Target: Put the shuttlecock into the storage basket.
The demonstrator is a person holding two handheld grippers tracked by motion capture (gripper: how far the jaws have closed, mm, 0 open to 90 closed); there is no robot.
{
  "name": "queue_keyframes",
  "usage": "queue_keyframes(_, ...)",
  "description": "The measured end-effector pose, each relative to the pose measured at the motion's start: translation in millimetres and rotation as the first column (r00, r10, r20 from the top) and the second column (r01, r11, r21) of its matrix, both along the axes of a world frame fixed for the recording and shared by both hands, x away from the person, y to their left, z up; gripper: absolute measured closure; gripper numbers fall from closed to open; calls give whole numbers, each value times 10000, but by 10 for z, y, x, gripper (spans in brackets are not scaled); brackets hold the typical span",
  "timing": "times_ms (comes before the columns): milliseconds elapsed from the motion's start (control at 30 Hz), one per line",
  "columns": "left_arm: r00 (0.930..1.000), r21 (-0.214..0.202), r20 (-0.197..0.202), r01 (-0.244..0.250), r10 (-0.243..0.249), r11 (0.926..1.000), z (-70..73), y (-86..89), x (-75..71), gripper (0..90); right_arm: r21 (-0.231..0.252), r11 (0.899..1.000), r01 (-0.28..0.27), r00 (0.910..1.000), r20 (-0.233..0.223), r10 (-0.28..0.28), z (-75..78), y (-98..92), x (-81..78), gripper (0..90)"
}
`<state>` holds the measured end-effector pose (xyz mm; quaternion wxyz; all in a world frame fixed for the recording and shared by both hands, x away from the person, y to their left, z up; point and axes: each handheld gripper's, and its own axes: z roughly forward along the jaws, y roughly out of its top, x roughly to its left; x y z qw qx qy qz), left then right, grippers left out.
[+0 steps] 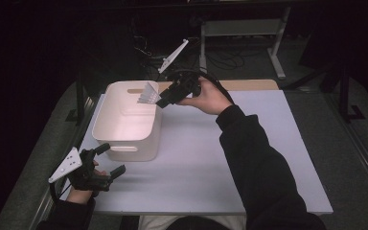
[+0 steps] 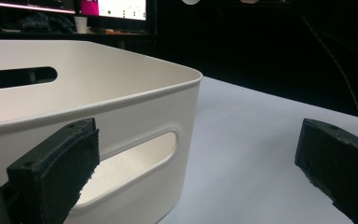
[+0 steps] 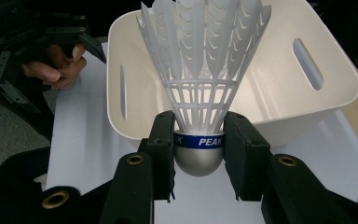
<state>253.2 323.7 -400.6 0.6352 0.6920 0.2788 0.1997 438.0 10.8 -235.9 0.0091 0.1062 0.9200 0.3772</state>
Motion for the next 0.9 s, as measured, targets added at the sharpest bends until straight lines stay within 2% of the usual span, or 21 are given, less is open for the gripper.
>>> queue_keyframes(567,10000,-5,-6,10,-10,10000,0,2,-1,0,-259,9986,-465,9989,-102,463,-96,309,4,644)
queue_keyframes(900,10000,-26,-3,6,-6,10000,-1,4,-4,0,-246,9972,-701,9973,-245,695,-193,451,25,644)
